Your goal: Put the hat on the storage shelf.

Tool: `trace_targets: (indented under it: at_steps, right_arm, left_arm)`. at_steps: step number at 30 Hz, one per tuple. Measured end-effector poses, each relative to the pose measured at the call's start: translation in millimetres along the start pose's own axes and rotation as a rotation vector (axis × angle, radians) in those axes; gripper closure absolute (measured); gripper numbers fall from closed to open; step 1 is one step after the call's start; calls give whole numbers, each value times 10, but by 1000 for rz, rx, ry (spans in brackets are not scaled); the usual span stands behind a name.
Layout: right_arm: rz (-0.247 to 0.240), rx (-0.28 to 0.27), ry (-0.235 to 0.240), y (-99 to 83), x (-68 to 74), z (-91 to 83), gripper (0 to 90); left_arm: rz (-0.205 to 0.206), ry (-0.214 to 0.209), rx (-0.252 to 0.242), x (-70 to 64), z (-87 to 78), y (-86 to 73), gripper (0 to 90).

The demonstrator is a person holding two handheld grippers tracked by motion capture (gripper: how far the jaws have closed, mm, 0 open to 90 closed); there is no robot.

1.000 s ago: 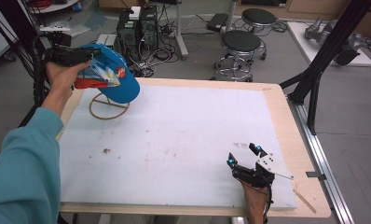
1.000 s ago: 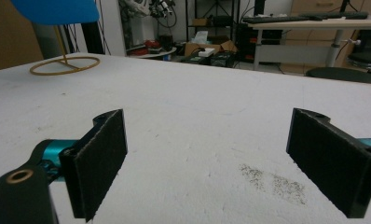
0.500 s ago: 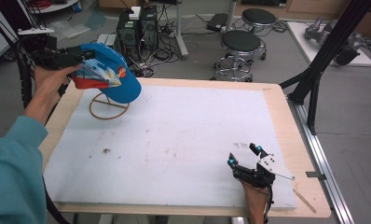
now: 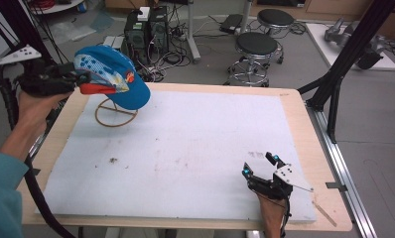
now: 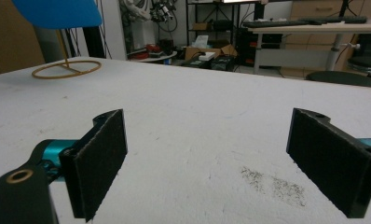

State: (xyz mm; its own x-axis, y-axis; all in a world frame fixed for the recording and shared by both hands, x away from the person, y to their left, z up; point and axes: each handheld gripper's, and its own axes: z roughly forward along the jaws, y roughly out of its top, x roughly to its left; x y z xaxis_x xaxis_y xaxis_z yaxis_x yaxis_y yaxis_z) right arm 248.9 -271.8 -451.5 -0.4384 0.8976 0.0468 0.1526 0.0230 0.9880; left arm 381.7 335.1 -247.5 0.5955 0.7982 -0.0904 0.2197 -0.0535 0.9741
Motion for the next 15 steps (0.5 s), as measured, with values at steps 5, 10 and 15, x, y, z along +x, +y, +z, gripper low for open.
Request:
trace_targets:
  at_steps: [5, 10, 15]
  right_arm:
    - [1, 0, 0, 0, 0, 0, 112]
    - [3, 2, 1, 1, -3, 3, 112]
    - [4, 0, 3, 2, -9, 1, 112]
  left_arm:
    - [15, -25, -24, -136, -176, -367, 179]
    - [-3, -38, -31, -226, -241, -821, 179]
    - [4, -47, -15, -293, -233, -1206, 179]
